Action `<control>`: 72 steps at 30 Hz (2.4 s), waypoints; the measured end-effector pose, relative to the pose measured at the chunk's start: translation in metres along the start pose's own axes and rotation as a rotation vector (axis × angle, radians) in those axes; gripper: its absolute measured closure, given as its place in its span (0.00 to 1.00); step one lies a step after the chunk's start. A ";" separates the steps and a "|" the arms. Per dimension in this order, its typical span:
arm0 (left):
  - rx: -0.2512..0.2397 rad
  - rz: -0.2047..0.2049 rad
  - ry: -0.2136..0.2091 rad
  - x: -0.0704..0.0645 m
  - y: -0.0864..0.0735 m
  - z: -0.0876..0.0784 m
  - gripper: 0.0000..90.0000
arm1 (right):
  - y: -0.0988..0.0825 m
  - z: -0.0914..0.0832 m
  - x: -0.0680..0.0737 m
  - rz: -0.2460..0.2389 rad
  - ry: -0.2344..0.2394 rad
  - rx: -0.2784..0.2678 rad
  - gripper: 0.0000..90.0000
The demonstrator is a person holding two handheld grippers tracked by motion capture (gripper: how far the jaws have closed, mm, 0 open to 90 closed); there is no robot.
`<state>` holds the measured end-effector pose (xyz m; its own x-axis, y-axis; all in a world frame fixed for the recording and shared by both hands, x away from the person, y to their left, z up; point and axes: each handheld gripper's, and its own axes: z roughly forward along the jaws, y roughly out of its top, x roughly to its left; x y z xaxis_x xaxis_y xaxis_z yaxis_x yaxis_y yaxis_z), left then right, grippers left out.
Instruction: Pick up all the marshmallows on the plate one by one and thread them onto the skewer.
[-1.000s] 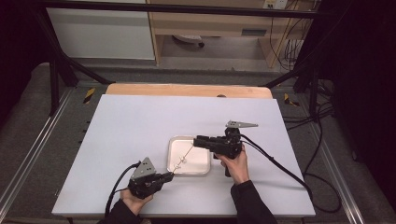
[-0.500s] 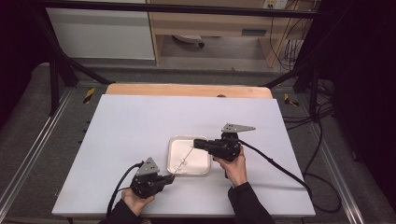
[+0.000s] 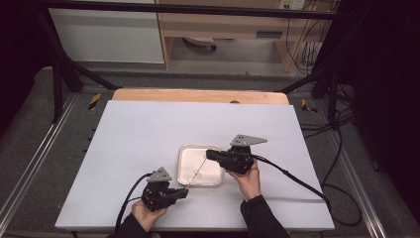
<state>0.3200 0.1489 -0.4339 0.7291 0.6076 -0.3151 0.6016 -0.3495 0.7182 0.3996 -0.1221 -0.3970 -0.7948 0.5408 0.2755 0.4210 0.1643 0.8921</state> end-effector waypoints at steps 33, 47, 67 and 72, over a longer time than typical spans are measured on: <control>0.018 -0.007 0.038 0.001 0.000 0.000 0.99 | -0.001 -0.005 0.005 -0.043 0.015 -0.028 0.91; 0.056 0.011 0.024 -0.002 0.000 0.006 0.99 | -0.007 -0.004 0.009 -0.094 -0.034 0.006 0.96; 0.060 0.000 0.023 0.001 -0.001 0.007 0.99 | -0.005 -0.008 0.005 -0.061 -0.028 -0.008 0.80; 0.050 0.006 0.025 0.001 -0.001 0.006 0.99 | -0.001 -0.013 0.003 -0.054 -0.029 -0.023 0.71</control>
<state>0.3219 0.1451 -0.4384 0.7247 0.6229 -0.2947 0.6133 -0.3880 0.6880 0.3913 -0.1315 -0.3923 -0.8030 0.5552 0.2168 0.3676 0.1750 0.9134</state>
